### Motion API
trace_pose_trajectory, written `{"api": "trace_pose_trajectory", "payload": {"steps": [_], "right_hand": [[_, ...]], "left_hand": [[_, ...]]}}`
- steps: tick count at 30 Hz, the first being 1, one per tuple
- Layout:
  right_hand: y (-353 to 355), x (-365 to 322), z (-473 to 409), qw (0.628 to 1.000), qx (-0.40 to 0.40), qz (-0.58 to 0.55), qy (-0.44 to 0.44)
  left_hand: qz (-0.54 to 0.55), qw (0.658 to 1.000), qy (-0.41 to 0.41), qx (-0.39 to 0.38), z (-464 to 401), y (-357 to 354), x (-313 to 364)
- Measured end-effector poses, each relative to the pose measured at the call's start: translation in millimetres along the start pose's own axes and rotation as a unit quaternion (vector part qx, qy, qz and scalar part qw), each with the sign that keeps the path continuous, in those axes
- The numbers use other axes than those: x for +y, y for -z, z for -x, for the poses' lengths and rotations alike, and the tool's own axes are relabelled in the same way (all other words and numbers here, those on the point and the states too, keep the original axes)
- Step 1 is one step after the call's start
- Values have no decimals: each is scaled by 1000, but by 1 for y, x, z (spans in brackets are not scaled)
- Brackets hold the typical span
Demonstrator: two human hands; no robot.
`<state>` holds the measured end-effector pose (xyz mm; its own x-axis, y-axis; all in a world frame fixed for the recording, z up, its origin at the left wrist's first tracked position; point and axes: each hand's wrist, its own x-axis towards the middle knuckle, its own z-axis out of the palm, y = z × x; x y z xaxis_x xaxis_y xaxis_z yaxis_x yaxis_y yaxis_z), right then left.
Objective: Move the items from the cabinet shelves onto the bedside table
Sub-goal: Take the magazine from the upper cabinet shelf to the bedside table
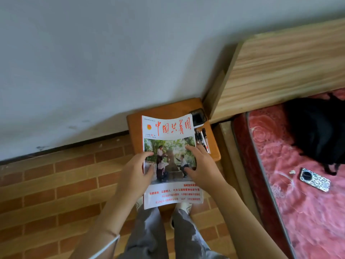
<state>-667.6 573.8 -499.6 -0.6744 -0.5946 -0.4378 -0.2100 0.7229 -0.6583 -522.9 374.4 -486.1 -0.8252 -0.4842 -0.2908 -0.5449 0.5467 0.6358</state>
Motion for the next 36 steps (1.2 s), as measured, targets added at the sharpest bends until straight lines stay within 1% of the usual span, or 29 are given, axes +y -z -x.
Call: {"api": "trace_pose_trajectory", "payload": {"steps": [10, 13, 16, 19, 22, 25, 27, 29, 32, 34, 36], "right_hand": [[-78, 95, -102, 1000, -14, 21, -9], [-93, 118, -131, 999, -12, 37, -4], [-100, 133, -151, 999, -10, 34, -5], [-107, 146, -163, 999, 3, 37, -14], [-115, 153, -162, 999, 37, 33, -13], [-122, 156, -154, 996, 62, 70, 12], [-126, 156, -148, 993, 69, 91, 10], [-133, 153, -142, 995, 52, 88, 6], [-144, 148, -140, 995, 15, 101, 20], [-149, 150, -144, 992, -13, 123, 26], [-154, 155, -148, 988, -35, 146, 31]], "left_hand": [[-4, 999, -4, -42, -72, -99, -84], [-21, 998, -7, -56, -90, -127, -107], [-39, 996, -28, -72, -108, -147, -122], [-47, 994, -47, -83, -119, -163, -133], [-53, 993, -53, -89, -125, -173, -144], [-113, 987, -58, -102, -124, -176, -154], [-149, 981, -42, -115, -118, -174, -157], [-167, 978, -43, -116, -113, -169, -157], [-187, 969, -94, -128, -114, -167, -155], [-208, 957, -130, -158, -118, -170, -155], [-231, 942, -147, -192, -123, -177, -157]]}}
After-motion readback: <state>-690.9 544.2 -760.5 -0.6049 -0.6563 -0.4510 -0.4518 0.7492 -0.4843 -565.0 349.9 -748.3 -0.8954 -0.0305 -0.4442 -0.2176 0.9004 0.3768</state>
